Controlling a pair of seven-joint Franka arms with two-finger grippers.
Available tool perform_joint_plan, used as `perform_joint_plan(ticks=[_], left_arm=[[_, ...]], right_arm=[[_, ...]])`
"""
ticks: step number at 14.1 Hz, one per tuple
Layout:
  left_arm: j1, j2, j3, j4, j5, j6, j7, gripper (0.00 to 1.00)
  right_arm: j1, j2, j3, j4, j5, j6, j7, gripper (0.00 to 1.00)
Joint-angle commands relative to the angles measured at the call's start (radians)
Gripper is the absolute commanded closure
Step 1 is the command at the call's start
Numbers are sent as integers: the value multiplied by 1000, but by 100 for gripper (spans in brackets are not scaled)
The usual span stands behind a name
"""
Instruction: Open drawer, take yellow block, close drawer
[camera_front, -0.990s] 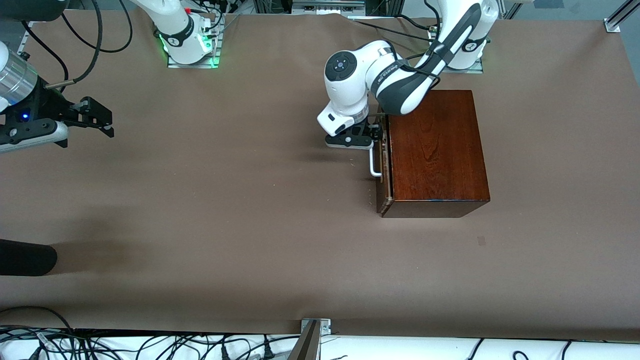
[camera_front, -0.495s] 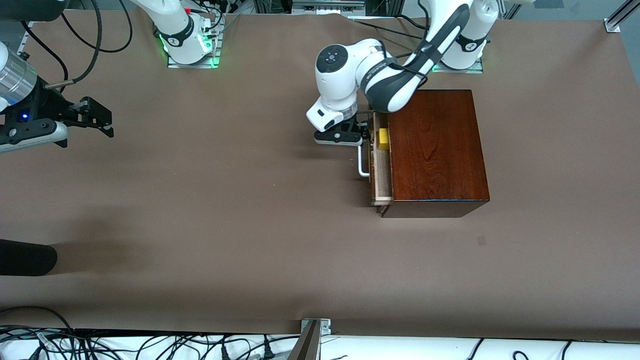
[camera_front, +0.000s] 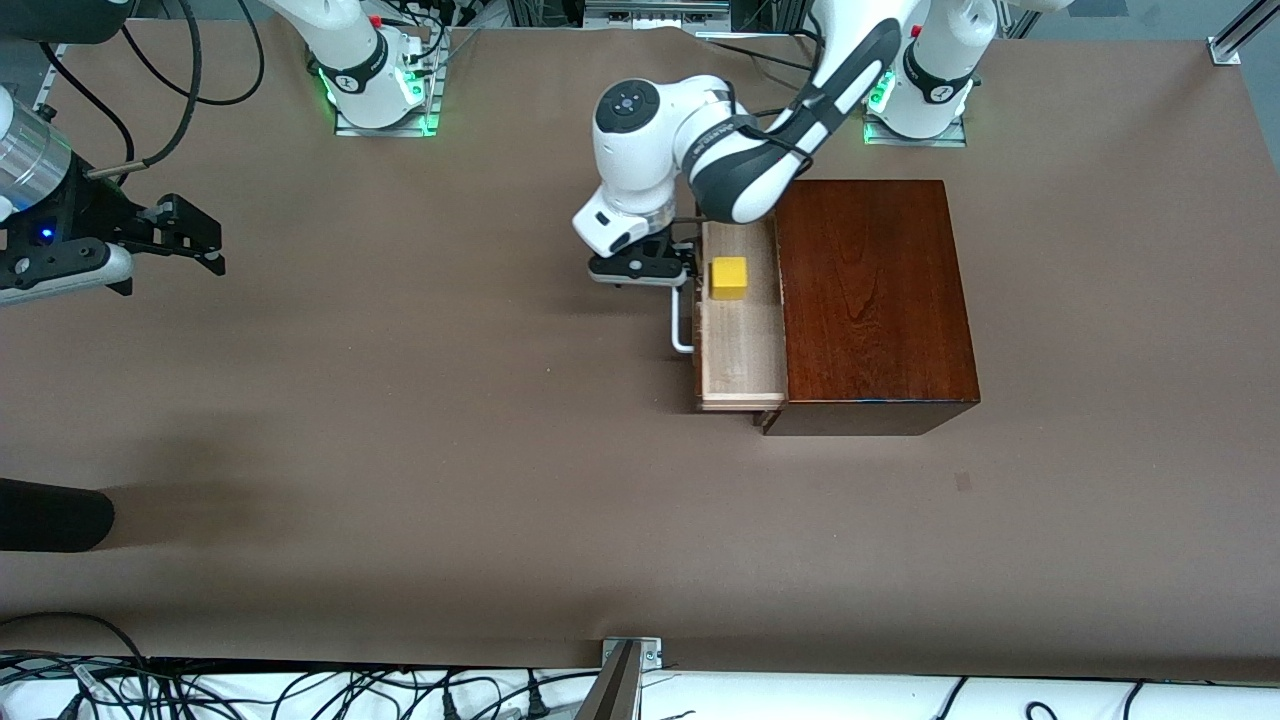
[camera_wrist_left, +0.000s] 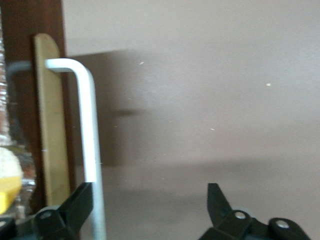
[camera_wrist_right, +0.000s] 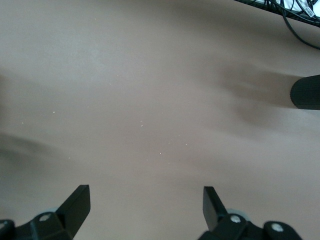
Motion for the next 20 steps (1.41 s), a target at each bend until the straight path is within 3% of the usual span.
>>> perform_joint_plan(ticks=[1,4,8,11,15,20], left_arm=[[-18,43,-8,59,-30,10,-12,0],[-15,17,-8,65,-27,-32,-9,0],[-3,-74,-9,186,-48,-290,6,0],[109,-212,-9,171,-167,-342,44,0],[319,-374,-2,135,-247,-479,475,0],[367,-465,217,130,-303,-585,883,0]], right_arm=[[-9,8,3,20,-12,-20,2,0],[-9,26,3,17,-7,-42,9,0],[1,60,8,23,0,-31,-6,0],[22,71,15,28,17,-31,-3,0],[71,112,100,17,75,-91,-101,0],[232,146,218,25,83,-15,-150,0]])
